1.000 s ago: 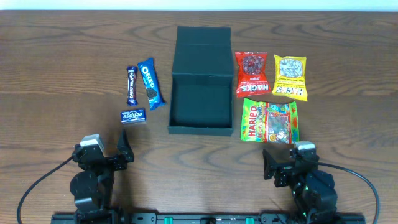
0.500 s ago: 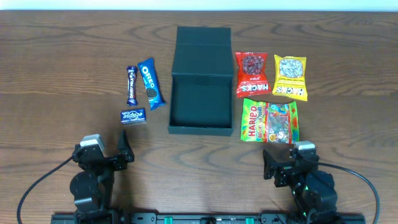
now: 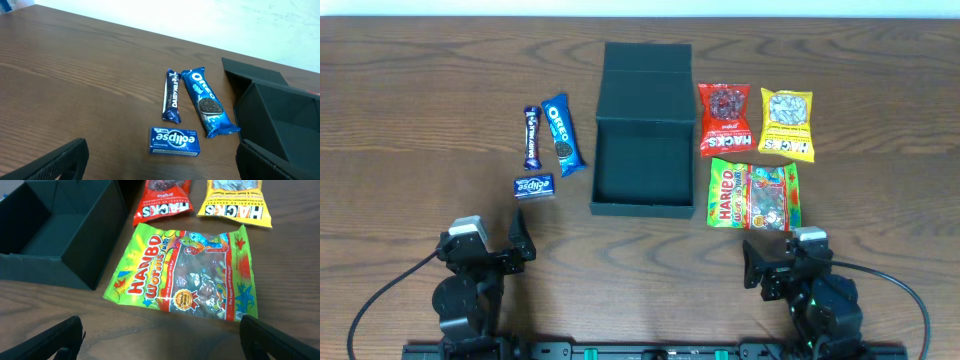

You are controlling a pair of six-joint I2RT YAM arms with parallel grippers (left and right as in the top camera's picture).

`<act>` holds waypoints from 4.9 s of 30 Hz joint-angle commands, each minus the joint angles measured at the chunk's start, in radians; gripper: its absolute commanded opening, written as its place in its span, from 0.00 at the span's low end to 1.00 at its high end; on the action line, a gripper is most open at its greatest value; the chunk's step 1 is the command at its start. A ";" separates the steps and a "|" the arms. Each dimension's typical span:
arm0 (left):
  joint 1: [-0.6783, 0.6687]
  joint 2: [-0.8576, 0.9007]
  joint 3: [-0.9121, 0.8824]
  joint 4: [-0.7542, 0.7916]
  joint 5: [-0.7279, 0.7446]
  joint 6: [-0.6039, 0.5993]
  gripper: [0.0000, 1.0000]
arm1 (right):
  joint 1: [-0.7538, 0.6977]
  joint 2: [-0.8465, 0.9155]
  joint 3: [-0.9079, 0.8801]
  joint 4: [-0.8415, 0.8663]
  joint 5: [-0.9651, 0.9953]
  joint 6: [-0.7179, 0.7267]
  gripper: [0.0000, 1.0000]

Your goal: Pack container

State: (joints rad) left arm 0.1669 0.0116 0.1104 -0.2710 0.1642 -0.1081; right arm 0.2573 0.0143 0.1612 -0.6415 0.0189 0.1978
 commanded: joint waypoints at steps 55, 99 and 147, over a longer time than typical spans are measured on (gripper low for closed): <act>-0.005 -0.007 -0.026 -0.004 -0.010 0.003 0.95 | -0.009 0.002 -0.001 0.320 -0.283 0.675 0.99; -0.005 -0.007 -0.026 -0.004 -0.010 0.003 0.95 | -0.007 1.637 0.711 0.040 0.142 0.238 0.54; -0.005 -0.007 -0.026 -0.004 -0.010 0.003 0.95 | 0.120 1.407 1.086 -0.200 0.058 0.567 0.17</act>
State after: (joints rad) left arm 0.1661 0.0109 0.1093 -0.2672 0.1638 -0.1081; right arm 0.3771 1.4101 1.2335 -0.8047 -0.0360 0.6998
